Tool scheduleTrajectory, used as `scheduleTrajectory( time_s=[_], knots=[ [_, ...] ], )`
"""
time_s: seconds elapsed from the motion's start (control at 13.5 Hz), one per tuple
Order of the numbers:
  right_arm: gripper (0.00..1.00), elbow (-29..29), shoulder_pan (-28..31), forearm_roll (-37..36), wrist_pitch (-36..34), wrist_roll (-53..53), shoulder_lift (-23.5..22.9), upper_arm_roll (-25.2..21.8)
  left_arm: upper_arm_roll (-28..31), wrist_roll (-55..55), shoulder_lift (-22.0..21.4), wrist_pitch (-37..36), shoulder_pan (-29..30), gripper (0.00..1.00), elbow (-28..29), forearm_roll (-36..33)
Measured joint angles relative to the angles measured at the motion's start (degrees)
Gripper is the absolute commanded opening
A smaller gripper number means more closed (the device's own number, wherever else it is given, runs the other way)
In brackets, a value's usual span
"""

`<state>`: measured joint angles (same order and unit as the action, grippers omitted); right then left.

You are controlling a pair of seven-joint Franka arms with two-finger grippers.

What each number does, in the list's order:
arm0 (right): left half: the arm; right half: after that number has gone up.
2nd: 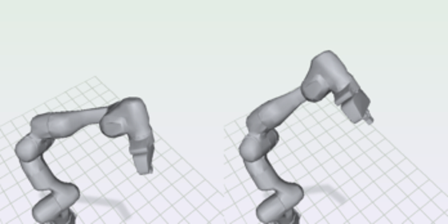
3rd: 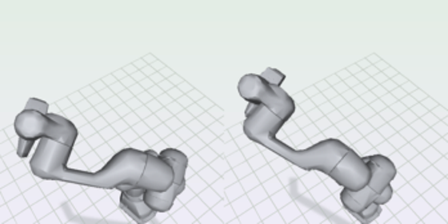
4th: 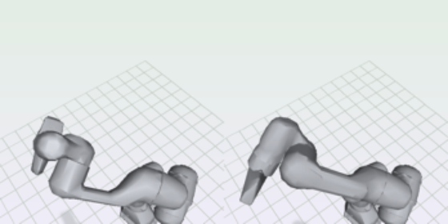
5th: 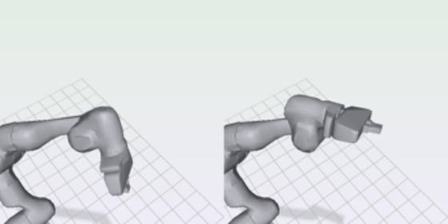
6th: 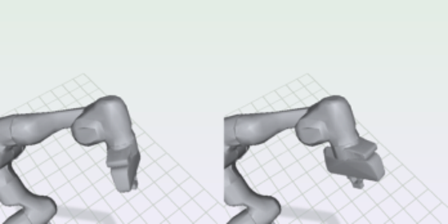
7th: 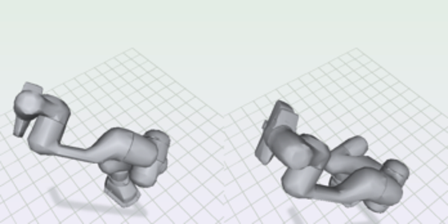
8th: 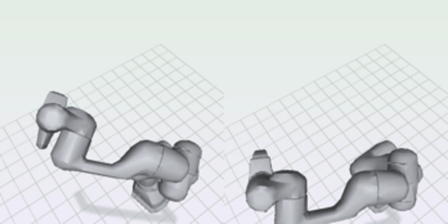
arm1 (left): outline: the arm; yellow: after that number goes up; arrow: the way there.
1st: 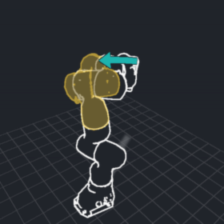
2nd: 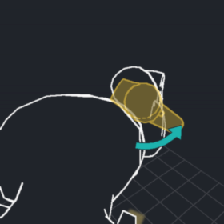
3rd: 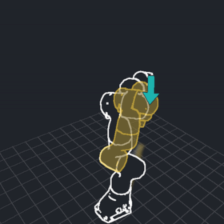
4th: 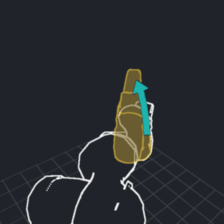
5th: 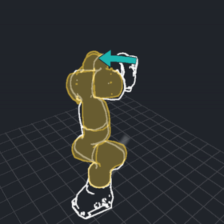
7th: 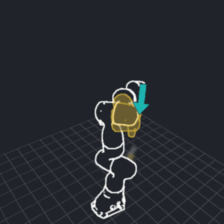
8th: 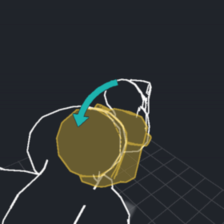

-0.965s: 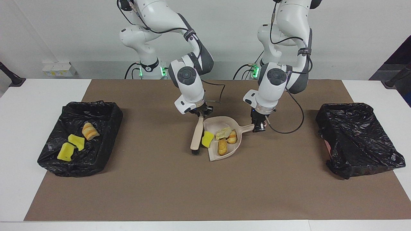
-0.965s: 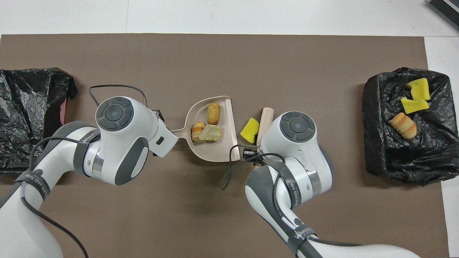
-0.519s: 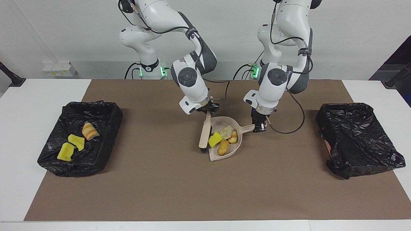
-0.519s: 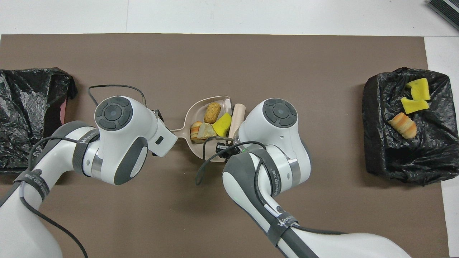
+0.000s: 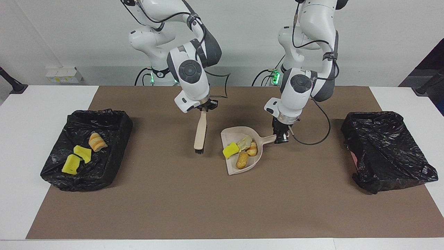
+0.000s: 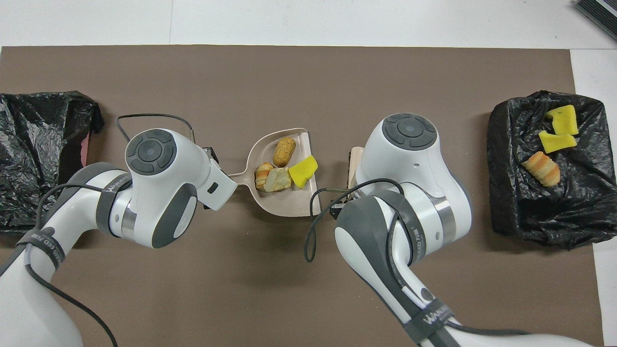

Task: Sweep and dump trash in bin
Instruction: 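Sweep the yellow sponge into the dustpan with the right gripper's brush, then lay the brush on the table with the right gripper and withdraw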

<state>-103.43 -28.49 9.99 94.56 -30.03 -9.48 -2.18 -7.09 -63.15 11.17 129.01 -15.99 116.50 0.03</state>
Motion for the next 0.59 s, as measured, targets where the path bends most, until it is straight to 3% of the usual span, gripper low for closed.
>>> scheduleTrajectory(
  time_s=[0.22, 0.59],
  knots=[
    [0.00, -1.57, -3.77, -0.93, 0.05, 0.05, 1.85, 0.58, 0.12, 0.00, -0.22, 0.00, 3.10, 0.00, -0.02, 0.78],
    [0.00, -4.18, -11.47, -1.01, 6.70, -4.23, 2.26, 0.90, 0.25, -0.05, -2.17, -1.63, 7.74, 0.00, -0.57, 3.22]
  ],
)
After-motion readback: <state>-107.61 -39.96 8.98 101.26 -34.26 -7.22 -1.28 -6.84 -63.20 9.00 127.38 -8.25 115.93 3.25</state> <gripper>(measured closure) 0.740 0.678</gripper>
